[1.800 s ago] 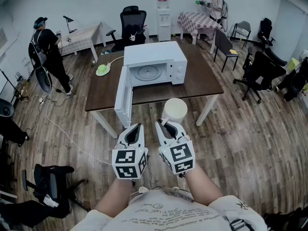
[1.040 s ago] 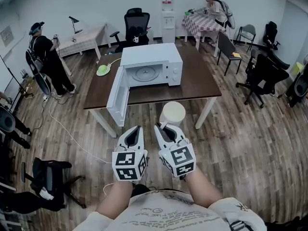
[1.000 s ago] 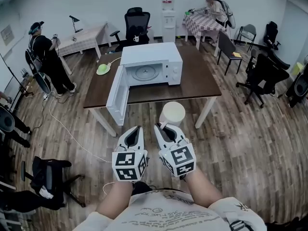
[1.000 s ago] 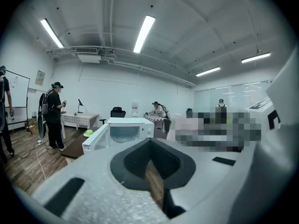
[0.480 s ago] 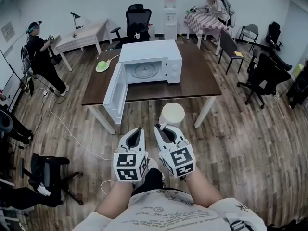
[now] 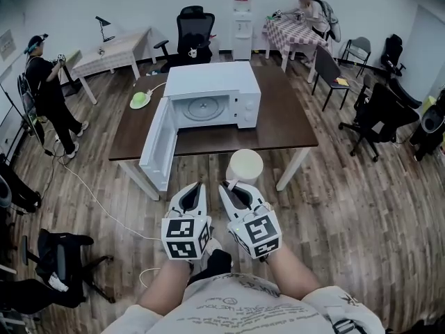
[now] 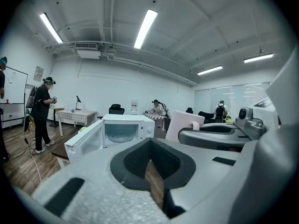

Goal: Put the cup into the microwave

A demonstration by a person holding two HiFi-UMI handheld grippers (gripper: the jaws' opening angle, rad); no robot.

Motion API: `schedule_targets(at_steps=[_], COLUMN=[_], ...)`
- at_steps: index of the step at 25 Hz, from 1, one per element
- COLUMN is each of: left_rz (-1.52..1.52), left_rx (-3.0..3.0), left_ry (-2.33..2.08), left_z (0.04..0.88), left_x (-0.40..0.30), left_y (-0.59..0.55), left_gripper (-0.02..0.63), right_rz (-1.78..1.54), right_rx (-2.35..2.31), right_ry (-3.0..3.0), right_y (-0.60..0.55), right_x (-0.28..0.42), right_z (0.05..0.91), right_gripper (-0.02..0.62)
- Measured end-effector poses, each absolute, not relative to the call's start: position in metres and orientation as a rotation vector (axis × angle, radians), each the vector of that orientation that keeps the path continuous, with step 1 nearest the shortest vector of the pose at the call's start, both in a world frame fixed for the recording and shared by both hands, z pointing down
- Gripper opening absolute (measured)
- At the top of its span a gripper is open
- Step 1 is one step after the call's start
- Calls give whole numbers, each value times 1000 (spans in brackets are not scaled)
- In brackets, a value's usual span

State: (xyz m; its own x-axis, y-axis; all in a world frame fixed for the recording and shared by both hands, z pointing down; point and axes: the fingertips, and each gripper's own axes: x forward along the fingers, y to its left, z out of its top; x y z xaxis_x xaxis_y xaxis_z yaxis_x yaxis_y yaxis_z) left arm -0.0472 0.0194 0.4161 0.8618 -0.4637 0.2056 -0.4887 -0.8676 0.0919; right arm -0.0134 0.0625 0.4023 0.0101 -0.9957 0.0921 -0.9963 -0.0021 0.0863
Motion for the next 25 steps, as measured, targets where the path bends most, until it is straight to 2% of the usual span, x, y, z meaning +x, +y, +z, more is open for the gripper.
schedule_targets(at_steps=[10,25], left_rz=[257,254], left_rx=[2895,2874], left_ry=[-755,-761], left_z=[407,420], left_x=[5,43], left_y=[-55,-171], left_gripper=[14,14], right_rz=[-7,-6], right_rx=[2116,2008], right_ry=[-2151,-2204], right_y=[-9,-135], right_x=[36,69], right_z=[397,427], right_gripper=[34,34])
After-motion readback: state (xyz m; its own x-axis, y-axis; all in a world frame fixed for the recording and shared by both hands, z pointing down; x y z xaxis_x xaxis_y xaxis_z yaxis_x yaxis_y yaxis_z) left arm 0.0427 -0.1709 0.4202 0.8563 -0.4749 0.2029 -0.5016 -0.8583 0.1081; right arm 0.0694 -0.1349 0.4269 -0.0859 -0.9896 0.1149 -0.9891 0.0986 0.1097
